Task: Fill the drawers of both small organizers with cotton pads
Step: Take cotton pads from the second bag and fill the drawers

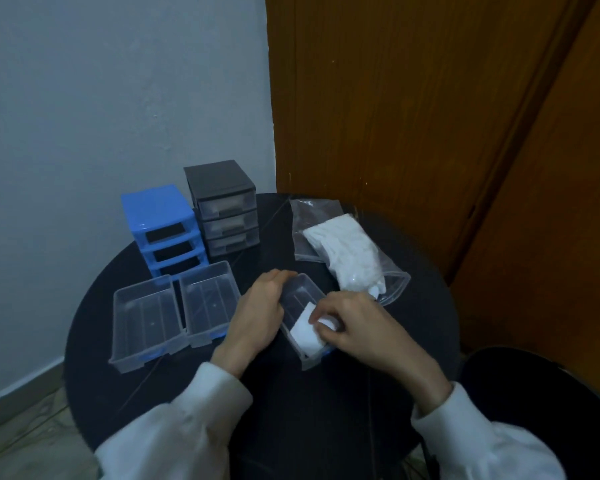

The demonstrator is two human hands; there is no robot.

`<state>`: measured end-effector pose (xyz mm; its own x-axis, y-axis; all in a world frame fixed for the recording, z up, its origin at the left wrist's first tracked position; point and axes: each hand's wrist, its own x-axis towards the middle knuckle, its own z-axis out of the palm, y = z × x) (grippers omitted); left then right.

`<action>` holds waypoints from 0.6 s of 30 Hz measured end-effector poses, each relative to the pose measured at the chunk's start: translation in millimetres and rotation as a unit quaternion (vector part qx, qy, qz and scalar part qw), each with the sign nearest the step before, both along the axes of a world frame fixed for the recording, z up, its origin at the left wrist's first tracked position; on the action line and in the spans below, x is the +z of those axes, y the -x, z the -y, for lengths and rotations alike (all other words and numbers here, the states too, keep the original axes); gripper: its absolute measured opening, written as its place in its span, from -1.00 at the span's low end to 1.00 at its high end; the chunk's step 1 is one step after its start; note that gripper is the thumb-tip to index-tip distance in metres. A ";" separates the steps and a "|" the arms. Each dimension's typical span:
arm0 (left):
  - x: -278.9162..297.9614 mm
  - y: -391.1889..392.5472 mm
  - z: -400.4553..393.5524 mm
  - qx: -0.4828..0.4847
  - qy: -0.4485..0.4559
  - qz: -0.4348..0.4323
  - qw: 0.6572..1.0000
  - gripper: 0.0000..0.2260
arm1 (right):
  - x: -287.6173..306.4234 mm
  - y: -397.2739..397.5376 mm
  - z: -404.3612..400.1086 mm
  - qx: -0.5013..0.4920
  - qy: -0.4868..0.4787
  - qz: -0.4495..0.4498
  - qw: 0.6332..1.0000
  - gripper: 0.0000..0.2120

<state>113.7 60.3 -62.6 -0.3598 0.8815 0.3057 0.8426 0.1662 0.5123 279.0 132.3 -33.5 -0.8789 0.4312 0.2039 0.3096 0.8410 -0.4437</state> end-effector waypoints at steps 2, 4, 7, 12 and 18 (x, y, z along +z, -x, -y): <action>-0.4 1.3 -0.5 -0.003 0.000 -0.006 1.000 -0.54 | -3.0 -0.3 0.0 0.006 -0.056 0.010 0.998 -0.81; 0.8 2.7 -1.8 -0.003 0.002 -0.008 1.000 -0.56 | -4.5 -2.5 -2.4 0.006 -0.072 0.002 0.997 -0.82; 7.0 1.2 -6.1 0.017 -0.012 -0.007 1.000 -0.57 | -3.6 -11.9 -10.7 -0.032 -0.039 -0.069 0.996 -0.88; 20.9 -18.4 -22.5 -0.017 -0.064 0.018 0.998 -0.75 | -6.6 -37.9 -33.9 -0.155 -0.002 -0.139 0.978 -0.91; 25.0 -57.0 -53.3 -0.111 -0.014 0.007 0.994 -0.46 | -28.0 -52.7 -53.6 -0.220 0.009 -0.126 0.967 -0.80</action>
